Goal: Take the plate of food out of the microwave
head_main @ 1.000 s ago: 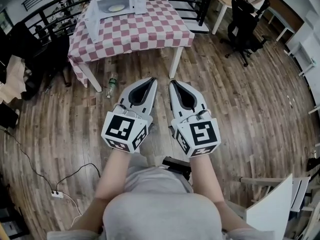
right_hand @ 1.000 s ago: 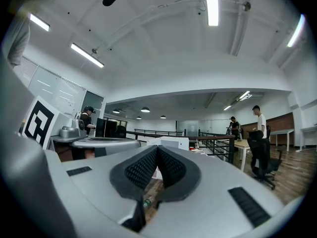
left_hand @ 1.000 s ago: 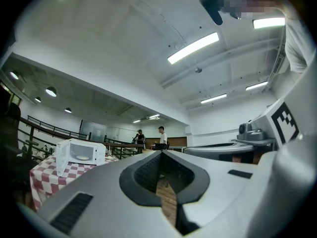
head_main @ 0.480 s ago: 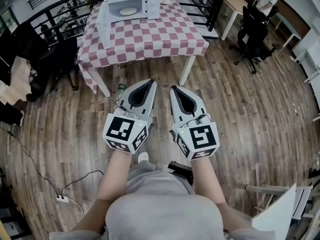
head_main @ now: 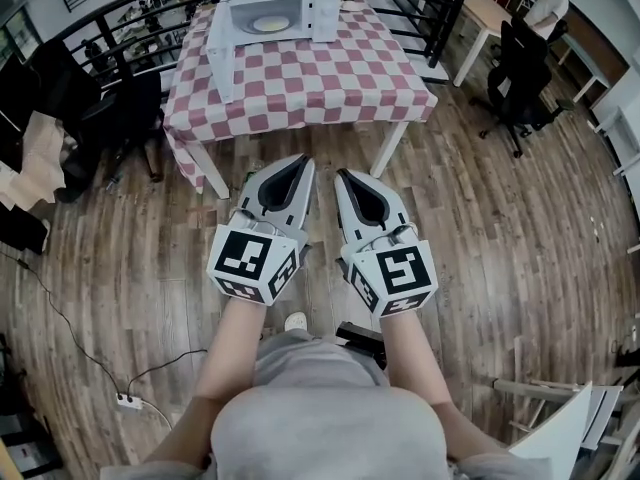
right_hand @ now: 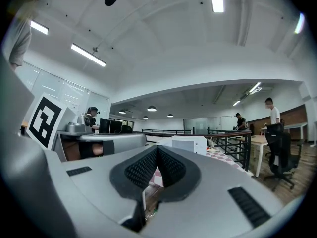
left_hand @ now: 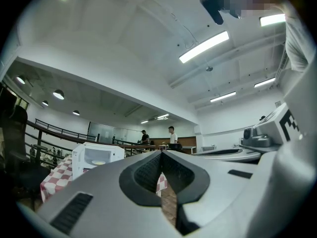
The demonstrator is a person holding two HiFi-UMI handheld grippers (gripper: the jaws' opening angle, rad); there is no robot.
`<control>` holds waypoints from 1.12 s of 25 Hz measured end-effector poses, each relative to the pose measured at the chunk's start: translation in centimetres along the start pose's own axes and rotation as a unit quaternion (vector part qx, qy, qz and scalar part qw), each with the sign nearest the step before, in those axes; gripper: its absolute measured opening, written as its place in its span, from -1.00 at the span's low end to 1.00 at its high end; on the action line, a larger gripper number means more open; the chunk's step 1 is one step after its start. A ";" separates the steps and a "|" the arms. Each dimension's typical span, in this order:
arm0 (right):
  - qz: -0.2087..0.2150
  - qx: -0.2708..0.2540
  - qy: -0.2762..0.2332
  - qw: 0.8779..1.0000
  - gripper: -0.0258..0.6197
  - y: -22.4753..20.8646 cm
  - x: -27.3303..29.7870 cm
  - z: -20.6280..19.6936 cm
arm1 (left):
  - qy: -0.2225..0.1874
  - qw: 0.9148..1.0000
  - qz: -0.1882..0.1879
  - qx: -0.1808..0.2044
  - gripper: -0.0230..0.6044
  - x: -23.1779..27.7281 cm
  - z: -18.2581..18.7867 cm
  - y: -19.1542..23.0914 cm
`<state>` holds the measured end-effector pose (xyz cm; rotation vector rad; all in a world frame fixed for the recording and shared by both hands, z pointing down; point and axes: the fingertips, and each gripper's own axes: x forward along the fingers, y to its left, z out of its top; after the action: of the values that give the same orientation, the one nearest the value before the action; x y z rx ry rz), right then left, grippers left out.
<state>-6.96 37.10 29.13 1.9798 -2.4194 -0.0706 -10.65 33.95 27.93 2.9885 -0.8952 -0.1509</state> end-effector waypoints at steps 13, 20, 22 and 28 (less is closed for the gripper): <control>0.020 0.001 0.001 1.000 -0.84 2.8 8.5 -0.2 | 0.001 1.000 0.008 -0.015 -0.93 1.1 -0.4 8.4; 0.018 0.004 0.007 1.000 -0.84 2.6 10.6 -0.8 | -0.002 0.999 0.011 -0.033 -0.93 1.7 -0.8 10.3; 0.021 0.005 0.009 1.000 -0.84 2.6 11.4 -1.0 | 0.000 0.999 0.012 -0.041 -0.93 2.1 -1.0 11.0; 0.028 0.006 0.009 1.000 -0.84 1.9 14.0 -1.1 | -0.001 0.999 0.018 -0.048 -0.93 4.0 -1.3 13.1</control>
<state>-11.56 23.76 30.11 1.9055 -2.4678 -0.0379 -14.36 20.81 29.46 2.8817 -0.9150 -0.1906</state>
